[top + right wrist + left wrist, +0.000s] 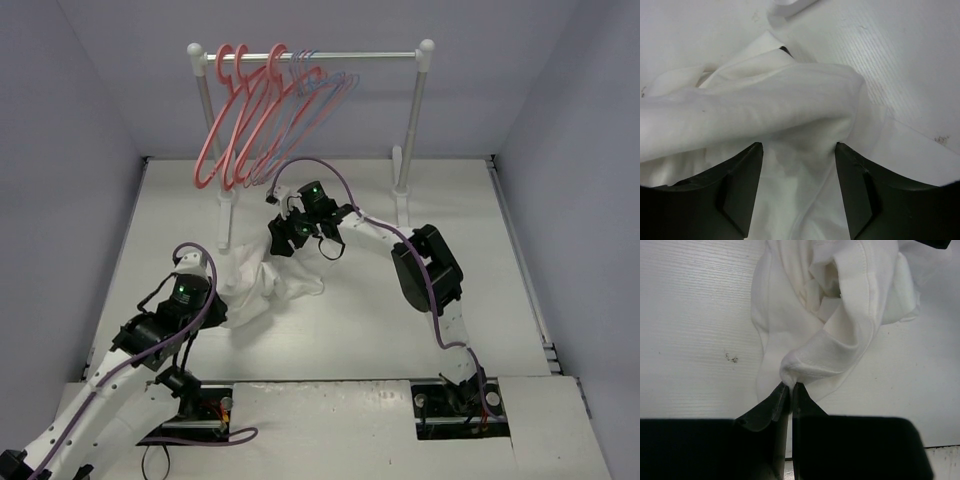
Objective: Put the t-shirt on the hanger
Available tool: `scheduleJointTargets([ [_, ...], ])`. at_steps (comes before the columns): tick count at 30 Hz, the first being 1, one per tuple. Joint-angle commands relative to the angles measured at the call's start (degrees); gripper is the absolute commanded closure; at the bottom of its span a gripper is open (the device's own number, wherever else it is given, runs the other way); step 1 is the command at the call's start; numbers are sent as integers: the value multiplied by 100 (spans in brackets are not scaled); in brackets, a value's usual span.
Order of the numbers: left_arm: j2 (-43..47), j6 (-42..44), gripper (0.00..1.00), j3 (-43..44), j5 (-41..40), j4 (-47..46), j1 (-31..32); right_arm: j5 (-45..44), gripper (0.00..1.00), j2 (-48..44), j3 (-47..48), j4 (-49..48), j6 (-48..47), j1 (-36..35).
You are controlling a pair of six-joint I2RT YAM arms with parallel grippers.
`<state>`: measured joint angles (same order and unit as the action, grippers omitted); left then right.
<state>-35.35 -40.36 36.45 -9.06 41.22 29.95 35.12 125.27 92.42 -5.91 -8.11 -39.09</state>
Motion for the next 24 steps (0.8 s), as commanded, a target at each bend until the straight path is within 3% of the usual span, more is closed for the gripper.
scheduleJointTargets([
  [1,-41,117,100,429,-18,62,19,936,40,-370,331,-305,-384,-33],
  [9,-138,318,100,777,-78,493,19,978,24,-628,193,-306,-730,-222],
  [18,-199,649,100,995,-28,686,19,541,22,-1030,81,-314,-1338,-440],
  [24,-229,743,100,1037,18,671,19,662,24,-818,262,-290,-1485,-509],
])
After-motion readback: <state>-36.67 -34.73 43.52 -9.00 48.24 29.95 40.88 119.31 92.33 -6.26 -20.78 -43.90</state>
